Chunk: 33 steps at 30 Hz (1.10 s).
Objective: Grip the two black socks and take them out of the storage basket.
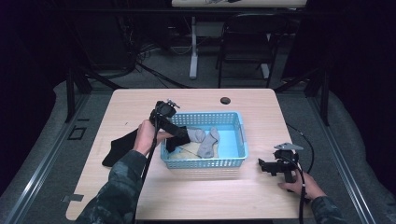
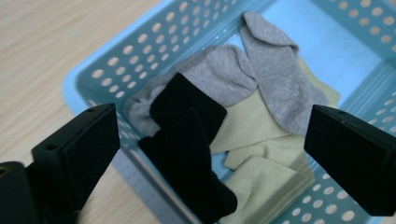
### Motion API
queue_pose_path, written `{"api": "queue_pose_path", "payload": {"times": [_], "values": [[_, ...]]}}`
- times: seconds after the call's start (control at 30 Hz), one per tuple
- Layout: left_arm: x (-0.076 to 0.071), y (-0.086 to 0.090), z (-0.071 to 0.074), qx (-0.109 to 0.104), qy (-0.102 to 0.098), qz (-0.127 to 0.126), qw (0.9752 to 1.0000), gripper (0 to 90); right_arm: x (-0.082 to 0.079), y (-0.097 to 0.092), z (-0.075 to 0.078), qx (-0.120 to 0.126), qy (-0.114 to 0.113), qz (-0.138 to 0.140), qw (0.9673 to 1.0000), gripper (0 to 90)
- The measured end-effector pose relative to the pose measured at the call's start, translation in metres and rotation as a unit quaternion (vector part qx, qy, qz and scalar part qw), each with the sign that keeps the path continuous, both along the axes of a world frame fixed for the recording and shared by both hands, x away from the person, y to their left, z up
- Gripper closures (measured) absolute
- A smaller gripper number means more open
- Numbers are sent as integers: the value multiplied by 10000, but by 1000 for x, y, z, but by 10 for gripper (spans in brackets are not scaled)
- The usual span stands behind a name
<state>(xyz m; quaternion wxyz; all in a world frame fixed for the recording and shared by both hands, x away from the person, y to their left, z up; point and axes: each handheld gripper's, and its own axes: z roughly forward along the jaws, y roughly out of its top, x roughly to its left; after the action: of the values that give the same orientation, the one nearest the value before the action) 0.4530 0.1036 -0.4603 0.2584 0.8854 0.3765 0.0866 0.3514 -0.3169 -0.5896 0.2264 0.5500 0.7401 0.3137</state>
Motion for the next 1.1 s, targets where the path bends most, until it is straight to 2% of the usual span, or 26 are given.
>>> {"api": "queue_pose_path", "payload": {"times": [0.17,0.4,0.57,0.73,0.77,0.93,1.1], "values": [[8,-9,-13,281,62,-6,9996,130,0,0,0,2,-2,1,10000,0],[16,-8,-24,721,139,250,9970,306,0,0,0,3,-1,2,10000,0],[16,-6,-25,910,221,304,9951,554,0,0,0,2,-3,2,10000,0],[13,-6,-24,884,233,205,9956,798,0,0,0,-7,5,3,10000,0],[13,-5,-23,857,228,162,9959,818,0,0,0,-2,-2,2,10000,0],[8,-3,-13,694,209,58,9974,837,0,0,0,2,0,1,10000,0],[2,-5,3,580,49,-96,9983,839,0,0,0,1,-2,0,10000,0]]}}
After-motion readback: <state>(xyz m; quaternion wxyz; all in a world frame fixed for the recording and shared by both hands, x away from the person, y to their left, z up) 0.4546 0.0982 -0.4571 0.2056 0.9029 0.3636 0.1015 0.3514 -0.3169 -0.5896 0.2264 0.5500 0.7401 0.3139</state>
